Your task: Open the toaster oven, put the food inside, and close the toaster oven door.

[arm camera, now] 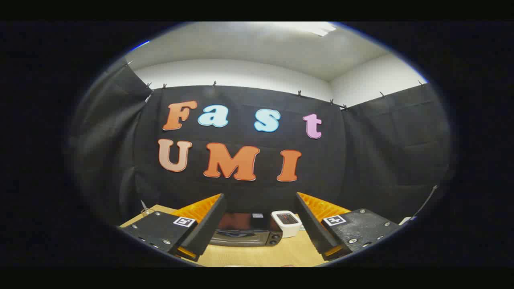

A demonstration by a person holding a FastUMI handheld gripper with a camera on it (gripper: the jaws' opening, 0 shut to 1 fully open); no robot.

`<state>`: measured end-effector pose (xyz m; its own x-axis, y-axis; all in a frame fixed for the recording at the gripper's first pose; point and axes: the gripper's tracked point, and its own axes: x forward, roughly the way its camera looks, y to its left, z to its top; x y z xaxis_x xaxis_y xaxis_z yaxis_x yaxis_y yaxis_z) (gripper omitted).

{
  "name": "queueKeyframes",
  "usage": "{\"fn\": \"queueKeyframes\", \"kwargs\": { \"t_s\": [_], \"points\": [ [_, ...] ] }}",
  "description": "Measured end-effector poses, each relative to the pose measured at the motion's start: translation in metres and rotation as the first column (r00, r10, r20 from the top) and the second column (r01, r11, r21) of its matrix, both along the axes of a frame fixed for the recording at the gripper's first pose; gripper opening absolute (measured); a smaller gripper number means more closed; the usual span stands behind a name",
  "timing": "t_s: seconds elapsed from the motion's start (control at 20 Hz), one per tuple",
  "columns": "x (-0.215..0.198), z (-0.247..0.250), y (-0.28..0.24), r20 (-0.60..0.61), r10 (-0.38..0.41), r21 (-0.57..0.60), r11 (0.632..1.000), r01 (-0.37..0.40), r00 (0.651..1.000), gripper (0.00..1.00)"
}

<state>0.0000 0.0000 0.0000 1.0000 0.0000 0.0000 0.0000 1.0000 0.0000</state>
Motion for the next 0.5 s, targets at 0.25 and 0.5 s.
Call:
{"fn": "queueKeyframes", "kwargs": {
  "t_s": [0.25, 0.5],
  "points": [
    [0.005, -0.005, 0.002, -0.018, 0.000, 0.012, 1.000, 0.000, 1.000, 1.00],
    [0.010, -0.012, 0.007, -0.034, 0.010, 0.026, 1.000, -0.010, 0.999, 1.00]
  ]
}}
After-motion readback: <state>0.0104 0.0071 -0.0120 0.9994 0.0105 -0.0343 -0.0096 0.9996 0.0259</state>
